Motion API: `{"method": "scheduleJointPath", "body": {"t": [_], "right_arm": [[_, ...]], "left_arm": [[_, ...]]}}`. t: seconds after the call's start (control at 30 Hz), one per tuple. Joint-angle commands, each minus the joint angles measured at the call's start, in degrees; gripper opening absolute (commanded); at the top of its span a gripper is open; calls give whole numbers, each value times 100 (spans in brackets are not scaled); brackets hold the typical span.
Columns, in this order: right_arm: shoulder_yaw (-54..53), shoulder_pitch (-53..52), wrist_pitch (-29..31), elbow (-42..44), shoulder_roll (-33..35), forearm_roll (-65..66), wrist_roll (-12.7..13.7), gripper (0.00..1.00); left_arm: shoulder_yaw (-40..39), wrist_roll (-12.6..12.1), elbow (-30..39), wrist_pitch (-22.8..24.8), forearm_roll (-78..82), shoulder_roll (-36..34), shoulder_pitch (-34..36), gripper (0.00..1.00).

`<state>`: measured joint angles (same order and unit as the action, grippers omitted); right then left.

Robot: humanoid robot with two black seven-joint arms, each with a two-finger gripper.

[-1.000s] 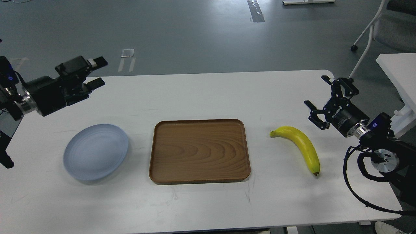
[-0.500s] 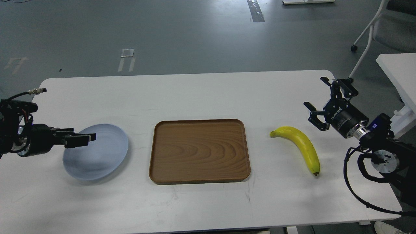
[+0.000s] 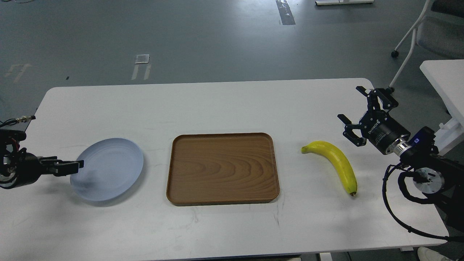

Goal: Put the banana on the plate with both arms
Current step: 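Grasp the edge of the light blue plate with the left gripper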

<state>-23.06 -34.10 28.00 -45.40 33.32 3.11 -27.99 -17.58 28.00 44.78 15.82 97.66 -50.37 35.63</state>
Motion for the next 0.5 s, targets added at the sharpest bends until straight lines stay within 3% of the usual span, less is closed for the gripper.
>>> {"method": "scheduleJointPath", "body": {"t": [0.0,0.17,0.2,0.23,0.33,0.47], "right_arm": [[3,0,0,-4,-1,5,-1,99],[3,9,0,5,-1,5,-1,99],[3,9,0,5,-10,5,-1,99],[3,9,0,14,-10,5,-1,99],[3,9,0,14,-27,5,-1,99],[20,9,0,23,-36,5,-1,99]], "left_arm": [[0,0,-31,0,-177,27,-100,77],[0,0,-31,0,-212,27,-118,55],[0,0,-31,9,-229,27,-118,44],[0,0,-31,9,-230,27,-118,26],[0,0,-31,9,-247,27,-118,2],[0,0,-14,9,-335,27,-118,0]]}}
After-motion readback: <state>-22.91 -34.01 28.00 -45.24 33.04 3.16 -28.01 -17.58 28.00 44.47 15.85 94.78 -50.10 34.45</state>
